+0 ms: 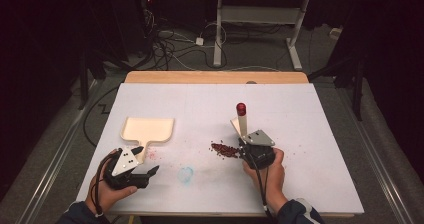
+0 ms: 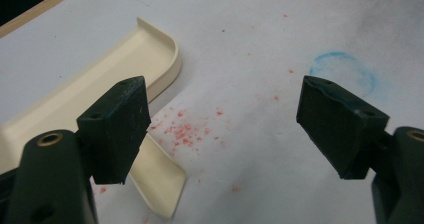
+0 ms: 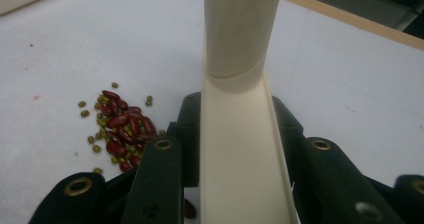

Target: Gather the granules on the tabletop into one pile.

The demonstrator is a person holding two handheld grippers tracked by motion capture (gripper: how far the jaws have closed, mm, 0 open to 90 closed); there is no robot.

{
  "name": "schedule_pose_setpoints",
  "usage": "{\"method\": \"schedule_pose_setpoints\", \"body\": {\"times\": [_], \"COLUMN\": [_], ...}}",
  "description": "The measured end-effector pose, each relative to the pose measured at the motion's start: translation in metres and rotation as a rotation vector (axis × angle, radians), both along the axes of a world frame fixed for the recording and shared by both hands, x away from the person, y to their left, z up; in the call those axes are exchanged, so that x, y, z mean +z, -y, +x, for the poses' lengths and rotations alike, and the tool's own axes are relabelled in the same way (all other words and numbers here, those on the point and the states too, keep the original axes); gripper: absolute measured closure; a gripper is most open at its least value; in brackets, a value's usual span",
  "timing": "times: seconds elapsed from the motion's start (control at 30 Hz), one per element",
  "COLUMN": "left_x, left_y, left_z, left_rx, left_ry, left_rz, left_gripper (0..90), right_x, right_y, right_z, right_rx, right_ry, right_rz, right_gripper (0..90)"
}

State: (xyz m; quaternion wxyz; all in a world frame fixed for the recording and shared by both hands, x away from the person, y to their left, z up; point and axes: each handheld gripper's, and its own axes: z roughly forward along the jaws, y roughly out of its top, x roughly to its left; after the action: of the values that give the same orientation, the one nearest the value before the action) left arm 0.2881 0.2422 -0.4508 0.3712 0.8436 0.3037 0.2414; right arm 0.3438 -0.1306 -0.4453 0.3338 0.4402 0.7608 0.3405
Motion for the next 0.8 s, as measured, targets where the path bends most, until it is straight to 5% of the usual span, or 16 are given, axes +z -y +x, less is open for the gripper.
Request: {"method": "schedule_pose_setpoints", "body": {"times": [0.47,0.67,0.8], "left_x": [0.0,0.0,0.0], "left_y": [0.0,0.0,-0.001], "left_z": [0.001,0.001,0.0], "left_rx": [0.003,0.003,0.004], "left_ry": [-0.007,-0.009,-0.009], "left_rz": [-0.005,-0.006,-0.009], "left_gripper": [20.6,20.7,20.7], "right_x": [-0.004,-0.004,0.001], "right_y": [-0.042,-0.046,-0.032], "right_z": [0.004,0.007,0.01], "right_rx": [-0.001,-0.002,0.008], "right_ry": [0.038,0.053,0.04], "right_rz": [0.017,-0.003,0.021], "right_gripper": [67.5,67.5,67.6]}}
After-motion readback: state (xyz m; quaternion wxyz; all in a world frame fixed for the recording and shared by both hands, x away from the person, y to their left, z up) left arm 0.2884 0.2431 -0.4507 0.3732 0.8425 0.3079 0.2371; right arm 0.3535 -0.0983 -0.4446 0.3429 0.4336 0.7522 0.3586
